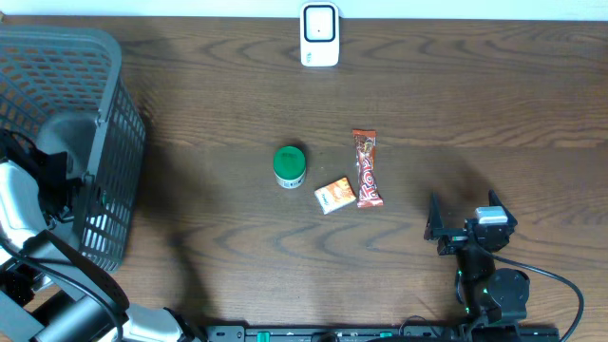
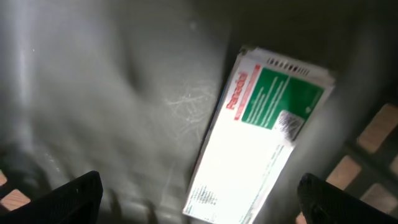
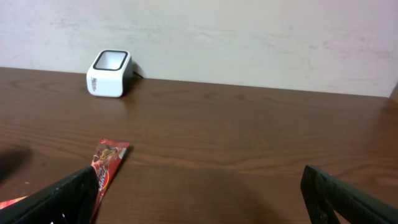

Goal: Scan the item barcode
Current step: 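Reach the left gripper into the basket and grasp the white Panadol box, then carry the Panadol box with the left gripper and set it below the snacks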

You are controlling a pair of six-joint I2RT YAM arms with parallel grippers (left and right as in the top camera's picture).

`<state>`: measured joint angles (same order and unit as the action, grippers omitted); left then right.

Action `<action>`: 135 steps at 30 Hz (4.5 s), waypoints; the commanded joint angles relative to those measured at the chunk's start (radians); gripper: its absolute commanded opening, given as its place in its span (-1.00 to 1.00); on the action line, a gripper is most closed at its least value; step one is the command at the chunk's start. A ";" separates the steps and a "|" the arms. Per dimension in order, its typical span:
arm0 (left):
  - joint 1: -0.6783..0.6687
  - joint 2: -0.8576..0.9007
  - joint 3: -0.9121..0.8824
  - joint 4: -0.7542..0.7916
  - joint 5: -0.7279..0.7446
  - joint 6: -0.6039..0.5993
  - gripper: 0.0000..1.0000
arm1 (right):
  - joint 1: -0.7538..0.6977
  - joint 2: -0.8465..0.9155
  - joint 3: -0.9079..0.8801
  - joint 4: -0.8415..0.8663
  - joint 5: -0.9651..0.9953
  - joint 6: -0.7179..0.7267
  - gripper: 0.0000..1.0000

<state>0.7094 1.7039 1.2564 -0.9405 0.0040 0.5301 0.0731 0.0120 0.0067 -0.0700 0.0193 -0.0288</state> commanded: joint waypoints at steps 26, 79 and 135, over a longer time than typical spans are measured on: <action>-0.009 0.015 -0.208 0.264 0.037 0.090 0.96 | -0.009 -0.005 -0.001 -0.003 0.005 0.017 0.99; -0.009 -0.080 0.257 0.137 0.097 -0.332 -0.24 | -0.009 -0.005 -0.001 -0.003 0.005 0.017 0.98; -1.419 0.415 0.372 0.121 0.476 0.034 -0.10 | -0.009 -0.005 -0.001 -0.003 0.005 0.017 0.98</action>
<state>-0.7063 2.0945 1.6306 -0.8280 0.4900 0.5110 0.0731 0.0120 0.0067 -0.0700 0.0193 -0.0288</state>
